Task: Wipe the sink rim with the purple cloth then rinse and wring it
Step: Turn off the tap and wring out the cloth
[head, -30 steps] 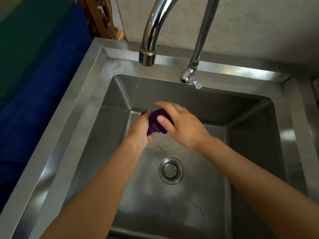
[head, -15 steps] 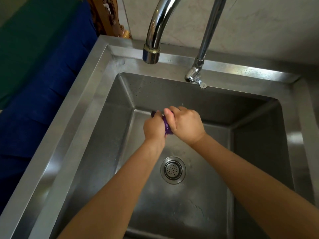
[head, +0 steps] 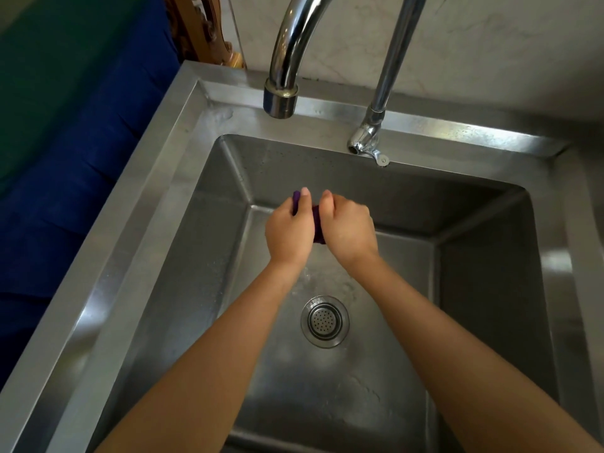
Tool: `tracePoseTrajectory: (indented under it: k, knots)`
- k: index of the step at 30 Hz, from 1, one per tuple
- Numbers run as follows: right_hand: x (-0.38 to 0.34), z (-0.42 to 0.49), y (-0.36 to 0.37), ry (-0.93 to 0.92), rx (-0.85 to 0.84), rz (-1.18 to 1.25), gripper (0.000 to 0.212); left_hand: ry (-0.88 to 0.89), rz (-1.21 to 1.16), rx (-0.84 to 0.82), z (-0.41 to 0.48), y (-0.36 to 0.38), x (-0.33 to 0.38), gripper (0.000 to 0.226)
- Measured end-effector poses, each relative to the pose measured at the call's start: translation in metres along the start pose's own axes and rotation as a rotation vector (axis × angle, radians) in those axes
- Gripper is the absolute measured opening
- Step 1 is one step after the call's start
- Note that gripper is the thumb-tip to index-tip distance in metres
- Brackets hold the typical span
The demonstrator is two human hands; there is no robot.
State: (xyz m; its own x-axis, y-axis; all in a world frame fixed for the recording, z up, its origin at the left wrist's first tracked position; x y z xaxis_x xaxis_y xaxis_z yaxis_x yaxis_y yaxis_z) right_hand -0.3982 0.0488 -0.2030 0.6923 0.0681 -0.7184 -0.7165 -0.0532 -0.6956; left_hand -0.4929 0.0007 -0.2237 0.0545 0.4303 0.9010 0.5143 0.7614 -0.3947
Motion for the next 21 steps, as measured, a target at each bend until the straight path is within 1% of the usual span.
tracePoseTrajectory:
  k: [2,6,9,11,14,16,17,20,21]
  knots:
    - [-0.001,0.004,0.002,0.058,-0.028,-0.021,0.044,-0.026,-0.002,-0.014,0.001,0.001,-0.001,0.045]
    - [0.002,0.004,0.009,0.232,-0.121,-0.039,0.038,0.001,0.065,0.002,-0.003,-0.002,-0.003,0.045]
    - [0.007,0.004,0.012,0.335,-0.188,-0.017,0.039,-0.023,0.076,-0.015,-0.003,0.000,-0.006,0.045]
    - [0.008,0.004,0.012,0.349,-0.215,0.000,0.040,-0.109,0.040,-0.043,-0.002,0.002,-0.011,0.042]
    - [0.000,0.001,0.010,0.306,-0.306,0.061,0.046,-0.312,-0.093,-0.034,0.003,0.000,-0.018,0.036]
    - [-0.009,0.000,0.001,0.171,-0.352,0.056,0.053,-0.430,-0.140,-0.056,0.004,-0.003,-0.016,0.031]
    - [-0.013,0.000,-0.005,0.030,-0.343,0.023,0.055,-0.481,-0.154,-0.096,0.003,-0.004,-0.011,0.030]
    - [-0.028,-0.006,-0.018,-0.634,-0.248,-0.236,0.061,-0.595,-0.176,-0.299,0.001,0.000,-0.004,0.030]
    - [-0.030,-0.010,-0.017,-0.816,-0.233,-0.286,0.061,-0.617,-0.162,-0.374,0.000,0.003,-0.003,0.029]
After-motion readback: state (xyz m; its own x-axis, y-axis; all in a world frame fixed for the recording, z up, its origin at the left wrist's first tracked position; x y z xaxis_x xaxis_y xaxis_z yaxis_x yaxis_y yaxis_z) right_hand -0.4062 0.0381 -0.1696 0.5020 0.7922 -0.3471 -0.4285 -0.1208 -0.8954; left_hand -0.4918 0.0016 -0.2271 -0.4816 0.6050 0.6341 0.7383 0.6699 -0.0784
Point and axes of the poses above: each hand's wrist, its own z-axis towards the middle knuckle, its own y-axis out of the palm, x = y × z, the point moved 5 cm from there along z, towards the middle knuckle, and after that the axes turned 14 degrees about x, right-handed, at the moved point
